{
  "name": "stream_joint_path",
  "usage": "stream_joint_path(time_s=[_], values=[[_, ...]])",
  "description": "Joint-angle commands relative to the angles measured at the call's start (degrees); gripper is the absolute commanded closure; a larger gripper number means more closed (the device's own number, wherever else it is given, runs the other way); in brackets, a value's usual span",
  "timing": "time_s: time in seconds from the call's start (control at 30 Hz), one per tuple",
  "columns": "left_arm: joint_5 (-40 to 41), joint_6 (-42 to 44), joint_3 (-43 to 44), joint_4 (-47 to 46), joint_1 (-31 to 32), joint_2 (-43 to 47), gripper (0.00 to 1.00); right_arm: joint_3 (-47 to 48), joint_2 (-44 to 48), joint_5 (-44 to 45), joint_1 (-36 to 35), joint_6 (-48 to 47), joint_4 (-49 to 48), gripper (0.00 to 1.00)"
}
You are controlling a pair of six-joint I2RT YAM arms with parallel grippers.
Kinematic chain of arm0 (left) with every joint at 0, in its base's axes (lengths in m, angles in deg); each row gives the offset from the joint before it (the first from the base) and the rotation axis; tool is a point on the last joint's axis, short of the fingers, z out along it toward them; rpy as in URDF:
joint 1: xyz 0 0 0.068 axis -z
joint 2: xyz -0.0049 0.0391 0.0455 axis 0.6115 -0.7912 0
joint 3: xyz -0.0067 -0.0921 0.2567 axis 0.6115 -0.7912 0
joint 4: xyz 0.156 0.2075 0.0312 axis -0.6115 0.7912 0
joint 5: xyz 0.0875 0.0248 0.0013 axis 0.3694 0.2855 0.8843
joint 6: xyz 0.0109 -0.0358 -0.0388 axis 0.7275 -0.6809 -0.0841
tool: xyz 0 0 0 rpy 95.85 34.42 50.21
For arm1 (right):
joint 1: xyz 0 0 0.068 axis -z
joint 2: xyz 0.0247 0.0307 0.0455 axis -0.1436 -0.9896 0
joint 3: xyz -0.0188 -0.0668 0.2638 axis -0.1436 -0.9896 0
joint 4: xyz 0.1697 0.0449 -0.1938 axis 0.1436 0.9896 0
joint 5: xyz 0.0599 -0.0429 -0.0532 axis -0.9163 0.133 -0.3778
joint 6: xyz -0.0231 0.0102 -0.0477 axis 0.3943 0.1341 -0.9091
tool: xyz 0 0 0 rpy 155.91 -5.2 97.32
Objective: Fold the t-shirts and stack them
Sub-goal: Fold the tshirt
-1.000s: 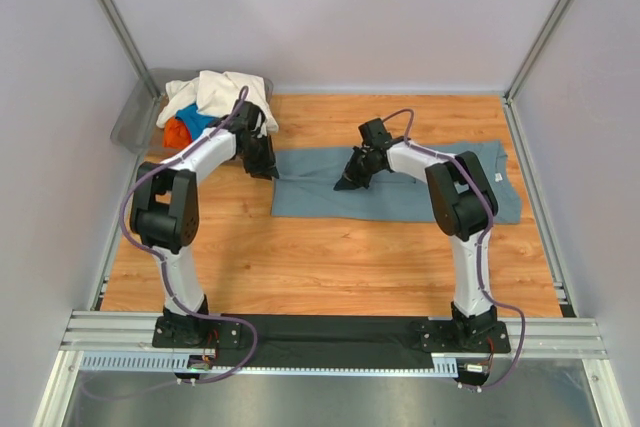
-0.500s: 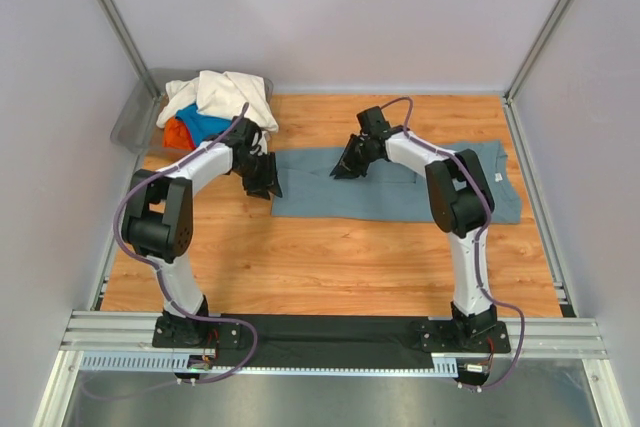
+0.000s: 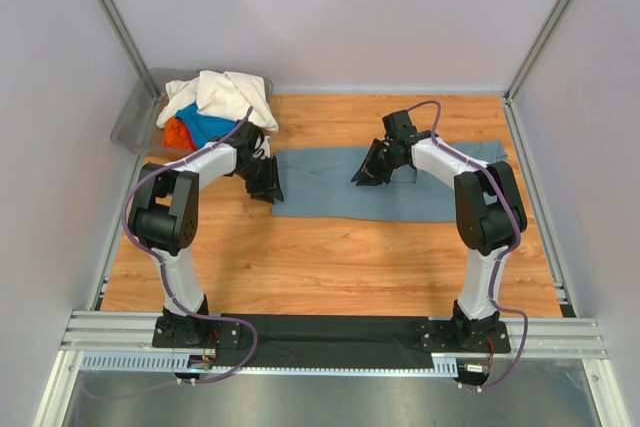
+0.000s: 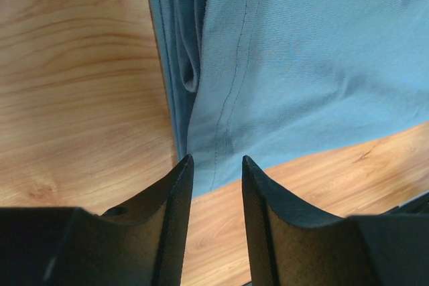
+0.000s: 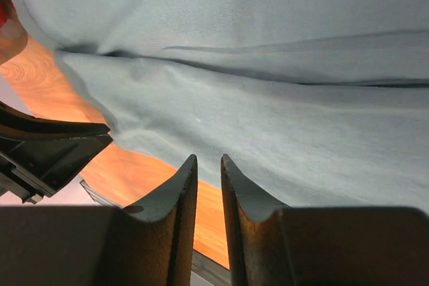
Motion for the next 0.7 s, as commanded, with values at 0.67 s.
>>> stream_joint_path(time_s=[0.67], values=[[0.78,-1.19,-3.4,-3.93,-0.09,3.02,0.65,-3.3,2.69,-0.98,-0.05,-0.78,-3.12,0.79]])
